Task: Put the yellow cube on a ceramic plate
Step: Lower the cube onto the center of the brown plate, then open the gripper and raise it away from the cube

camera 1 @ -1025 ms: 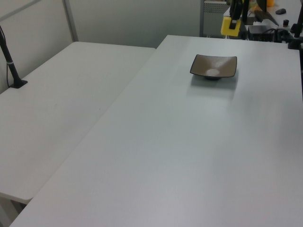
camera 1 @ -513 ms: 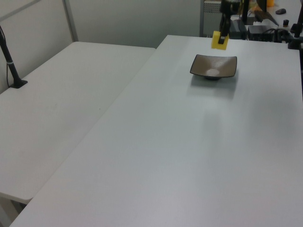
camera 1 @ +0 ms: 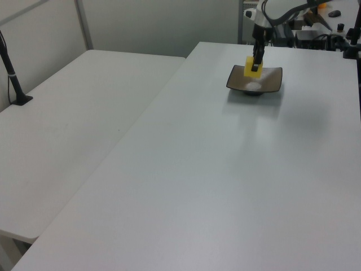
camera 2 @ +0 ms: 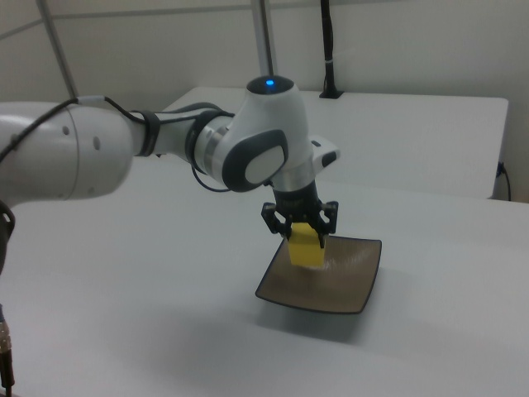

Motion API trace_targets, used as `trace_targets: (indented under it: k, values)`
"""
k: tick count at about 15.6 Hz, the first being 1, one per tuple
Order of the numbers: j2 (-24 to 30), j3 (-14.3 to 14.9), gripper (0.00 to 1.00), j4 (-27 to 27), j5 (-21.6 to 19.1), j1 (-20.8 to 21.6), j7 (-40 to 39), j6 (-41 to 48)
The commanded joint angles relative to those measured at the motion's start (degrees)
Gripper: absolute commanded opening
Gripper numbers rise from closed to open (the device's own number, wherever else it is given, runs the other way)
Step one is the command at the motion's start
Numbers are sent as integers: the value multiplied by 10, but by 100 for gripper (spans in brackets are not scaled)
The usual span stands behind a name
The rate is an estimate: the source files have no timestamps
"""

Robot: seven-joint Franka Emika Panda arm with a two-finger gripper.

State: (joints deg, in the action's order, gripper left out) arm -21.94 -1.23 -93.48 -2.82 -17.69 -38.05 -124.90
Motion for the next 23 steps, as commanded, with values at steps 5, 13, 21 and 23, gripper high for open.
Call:
trace_targets:
  k: [5,13,21,23]
  values:
    - [-39,23,11,-4,10,19,-1,-57]
    - [-44,35,75,-5,7,19,-1,-60]
    - [68,38,100,-14,1,42,38,17]
    - [117,38,100,-12,1,52,88,78]
